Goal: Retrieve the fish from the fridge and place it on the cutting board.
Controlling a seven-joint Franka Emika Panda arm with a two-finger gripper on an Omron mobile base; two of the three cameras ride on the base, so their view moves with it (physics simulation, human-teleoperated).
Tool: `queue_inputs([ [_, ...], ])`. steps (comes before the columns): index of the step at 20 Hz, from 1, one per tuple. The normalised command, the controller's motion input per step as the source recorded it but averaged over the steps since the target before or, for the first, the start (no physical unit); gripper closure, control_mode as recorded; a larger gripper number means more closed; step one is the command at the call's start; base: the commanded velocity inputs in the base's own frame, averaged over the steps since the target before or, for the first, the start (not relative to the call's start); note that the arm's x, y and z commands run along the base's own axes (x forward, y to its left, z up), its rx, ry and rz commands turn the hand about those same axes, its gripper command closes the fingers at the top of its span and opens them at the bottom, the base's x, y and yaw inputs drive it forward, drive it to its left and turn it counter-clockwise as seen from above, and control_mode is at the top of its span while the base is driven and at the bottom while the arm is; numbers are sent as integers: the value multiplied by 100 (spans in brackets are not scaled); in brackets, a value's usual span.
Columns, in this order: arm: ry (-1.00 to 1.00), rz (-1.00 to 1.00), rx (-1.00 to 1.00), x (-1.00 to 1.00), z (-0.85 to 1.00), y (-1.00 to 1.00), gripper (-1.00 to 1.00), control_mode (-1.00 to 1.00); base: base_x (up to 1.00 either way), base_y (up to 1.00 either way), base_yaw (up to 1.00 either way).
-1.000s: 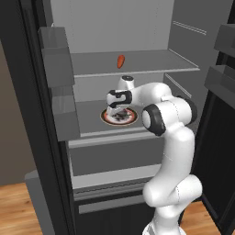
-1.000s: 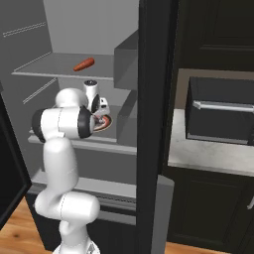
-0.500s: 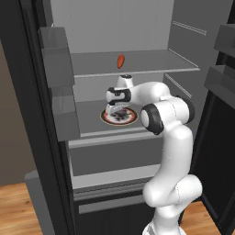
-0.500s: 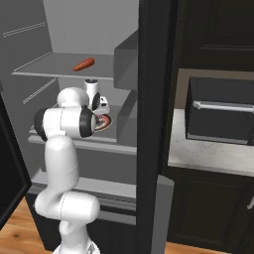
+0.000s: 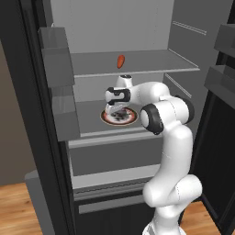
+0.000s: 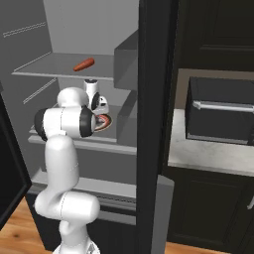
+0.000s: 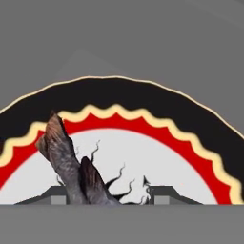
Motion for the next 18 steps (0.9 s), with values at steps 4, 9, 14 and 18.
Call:
queue_inputs([
  [4,0,-1,0,0,0,0,100,-100,0,0,0],
  [9,0,-12,0,0,-2,6,100,-100,0,0,0],
  [14,-5,-19,1,0,-20,4,100,-100,0,0,0],
  [18,-5,-21,2,0,-34,0,100,-100,0,0,0],
])
